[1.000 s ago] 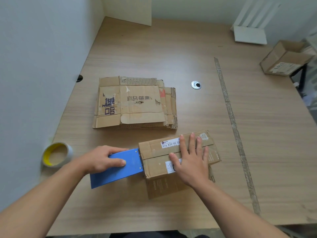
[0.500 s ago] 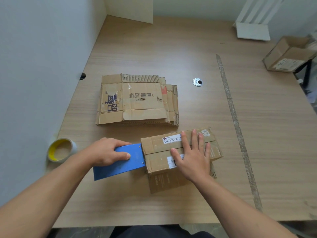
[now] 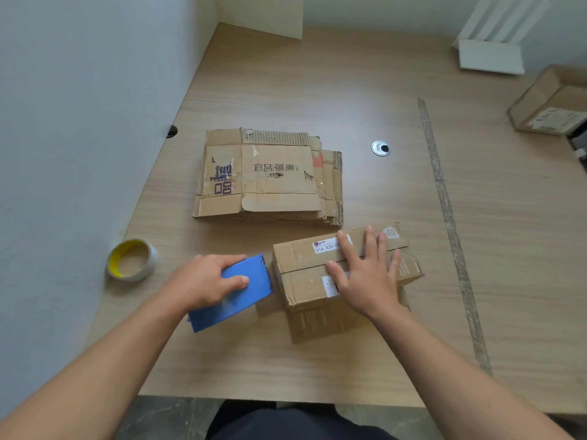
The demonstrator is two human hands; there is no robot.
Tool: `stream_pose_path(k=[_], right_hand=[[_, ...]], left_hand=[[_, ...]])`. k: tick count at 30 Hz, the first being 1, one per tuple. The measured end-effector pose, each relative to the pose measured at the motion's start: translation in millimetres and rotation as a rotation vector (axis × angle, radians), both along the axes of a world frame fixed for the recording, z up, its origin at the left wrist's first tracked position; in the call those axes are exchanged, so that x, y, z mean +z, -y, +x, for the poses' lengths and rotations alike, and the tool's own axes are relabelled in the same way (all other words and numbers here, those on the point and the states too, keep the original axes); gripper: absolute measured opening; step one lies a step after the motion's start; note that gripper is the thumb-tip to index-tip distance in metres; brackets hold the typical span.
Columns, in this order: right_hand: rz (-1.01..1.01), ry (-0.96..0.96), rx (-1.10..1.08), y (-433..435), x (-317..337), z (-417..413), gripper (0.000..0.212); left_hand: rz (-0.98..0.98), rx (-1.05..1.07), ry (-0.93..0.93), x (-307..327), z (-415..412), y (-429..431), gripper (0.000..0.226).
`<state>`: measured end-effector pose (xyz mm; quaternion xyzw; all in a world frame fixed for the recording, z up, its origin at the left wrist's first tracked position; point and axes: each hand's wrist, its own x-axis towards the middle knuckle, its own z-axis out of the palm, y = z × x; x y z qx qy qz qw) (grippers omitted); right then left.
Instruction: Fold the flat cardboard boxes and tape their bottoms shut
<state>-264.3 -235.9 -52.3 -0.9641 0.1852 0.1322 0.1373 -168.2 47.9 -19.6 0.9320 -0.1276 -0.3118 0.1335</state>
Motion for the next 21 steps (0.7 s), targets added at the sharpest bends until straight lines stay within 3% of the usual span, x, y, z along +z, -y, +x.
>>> stream_pose_path(k=[7,12,16,21], right_hand=[[-0.033,0.141,0.124,-37,30,5,0.063],[0.002,0.075,0.13,-84,15,12,0.077],[-0.013,0.107,0.138,-77,6,7,0.065],[-0.006,0.059,0.209,-49,4,-10,0.075]], left_hand=[[-0.008,0.157,0.065,13,-2,-4,0.056],[-0.002,0.191,0.107,24,-1,-5,0.056],[-0.003,0.213,0.127,29,-4,-2,0.055],[-0.047,0.25,0.116,29,-4,4,0.054]])
